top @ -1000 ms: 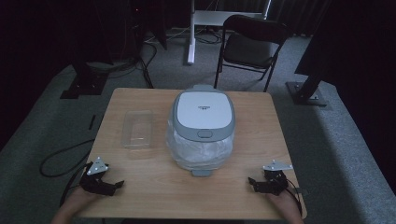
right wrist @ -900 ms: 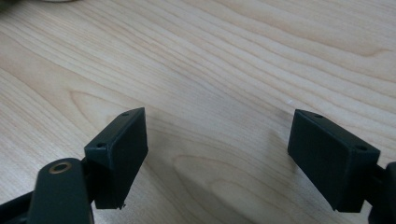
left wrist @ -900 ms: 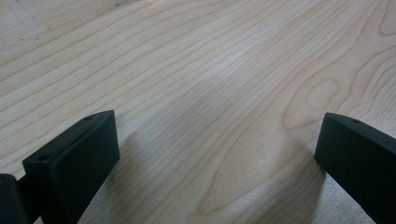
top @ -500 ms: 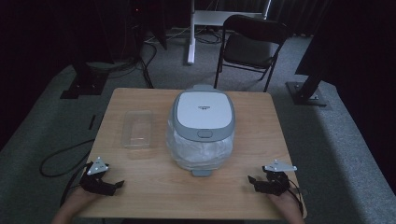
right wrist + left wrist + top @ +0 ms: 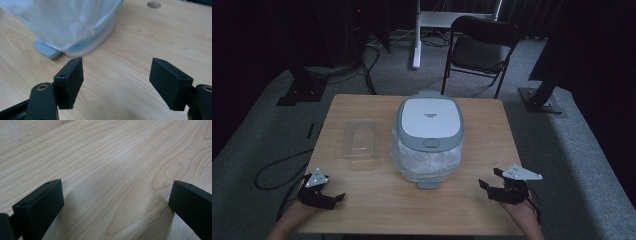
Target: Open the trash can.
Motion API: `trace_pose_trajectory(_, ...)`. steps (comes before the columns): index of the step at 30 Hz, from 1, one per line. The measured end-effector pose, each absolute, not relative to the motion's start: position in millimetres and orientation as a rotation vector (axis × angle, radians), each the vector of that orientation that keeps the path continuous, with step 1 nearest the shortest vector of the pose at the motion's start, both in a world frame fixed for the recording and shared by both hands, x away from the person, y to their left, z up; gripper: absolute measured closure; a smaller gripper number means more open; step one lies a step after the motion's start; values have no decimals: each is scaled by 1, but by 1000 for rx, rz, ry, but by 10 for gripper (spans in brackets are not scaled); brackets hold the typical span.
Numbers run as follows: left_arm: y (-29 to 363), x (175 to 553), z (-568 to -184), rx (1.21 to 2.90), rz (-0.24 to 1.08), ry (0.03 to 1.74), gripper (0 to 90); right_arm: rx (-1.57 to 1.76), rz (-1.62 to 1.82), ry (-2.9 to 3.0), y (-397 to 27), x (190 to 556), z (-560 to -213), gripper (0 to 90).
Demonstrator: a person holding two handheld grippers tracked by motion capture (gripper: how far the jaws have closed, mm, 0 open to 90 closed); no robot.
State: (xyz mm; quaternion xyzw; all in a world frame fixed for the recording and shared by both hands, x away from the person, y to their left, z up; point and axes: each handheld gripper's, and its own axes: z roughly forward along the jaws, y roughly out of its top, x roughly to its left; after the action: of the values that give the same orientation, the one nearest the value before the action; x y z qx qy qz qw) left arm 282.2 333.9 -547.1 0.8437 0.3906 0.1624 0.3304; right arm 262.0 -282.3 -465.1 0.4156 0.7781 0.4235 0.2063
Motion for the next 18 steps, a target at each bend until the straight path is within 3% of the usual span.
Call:
trace_pose_trajectory(9,334,282,-547,2207,424,1022,9,1020,1337,2099,-274,251,-429,431)
trace_pose_trajectory(18,334,282,-547,2210,424,1020,8,930,1430,2046,-269,247,-396,413)
